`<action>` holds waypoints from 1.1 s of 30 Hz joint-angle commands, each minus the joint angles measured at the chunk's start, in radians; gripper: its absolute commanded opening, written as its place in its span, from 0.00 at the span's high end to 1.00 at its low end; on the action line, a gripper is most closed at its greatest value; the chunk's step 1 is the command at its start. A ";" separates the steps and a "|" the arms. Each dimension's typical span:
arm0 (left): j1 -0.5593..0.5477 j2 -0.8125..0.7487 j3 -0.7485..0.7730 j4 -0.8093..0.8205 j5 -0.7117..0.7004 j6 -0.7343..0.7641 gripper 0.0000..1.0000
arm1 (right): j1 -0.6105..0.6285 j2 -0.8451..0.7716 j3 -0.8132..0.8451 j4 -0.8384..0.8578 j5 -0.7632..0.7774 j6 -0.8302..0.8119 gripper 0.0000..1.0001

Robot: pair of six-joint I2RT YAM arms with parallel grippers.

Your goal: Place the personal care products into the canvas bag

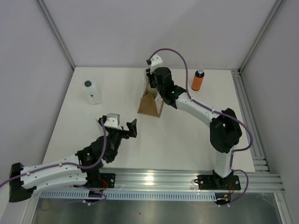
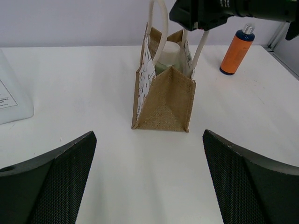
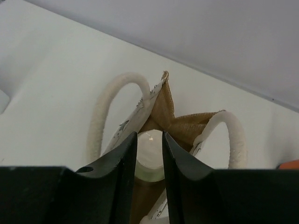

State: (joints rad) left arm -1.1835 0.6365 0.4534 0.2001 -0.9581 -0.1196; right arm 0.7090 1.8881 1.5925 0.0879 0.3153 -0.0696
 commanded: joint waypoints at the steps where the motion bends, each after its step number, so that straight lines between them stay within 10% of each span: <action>1: 0.025 0.014 0.011 0.021 0.008 -0.006 0.01 | -0.017 0.019 0.053 -0.053 -0.010 0.040 0.67; 13: 0.114 0.080 0.085 -0.176 0.113 -0.170 0.01 | -0.036 -0.055 0.034 -0.246 -0.002 0.051 0.61; 22: 0.116 0.092 0.085 -0.165 0.113 -0.149 0.01 | -0.081 -0.357 -0.015 -0.258 0.011 0.033 0.06; 33: 0.114 0.046 0.080 -0.174 0.137 -0.166 0.01 | -0.405 -0.207 -0.040 -0.192 -0.034 0.030 0.05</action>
State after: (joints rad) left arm -1.0740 0.7029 0.5045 0.0074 -0.8417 -0.2630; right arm 0.3309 1.5669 1.5272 -0.0471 0.3183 -0.0235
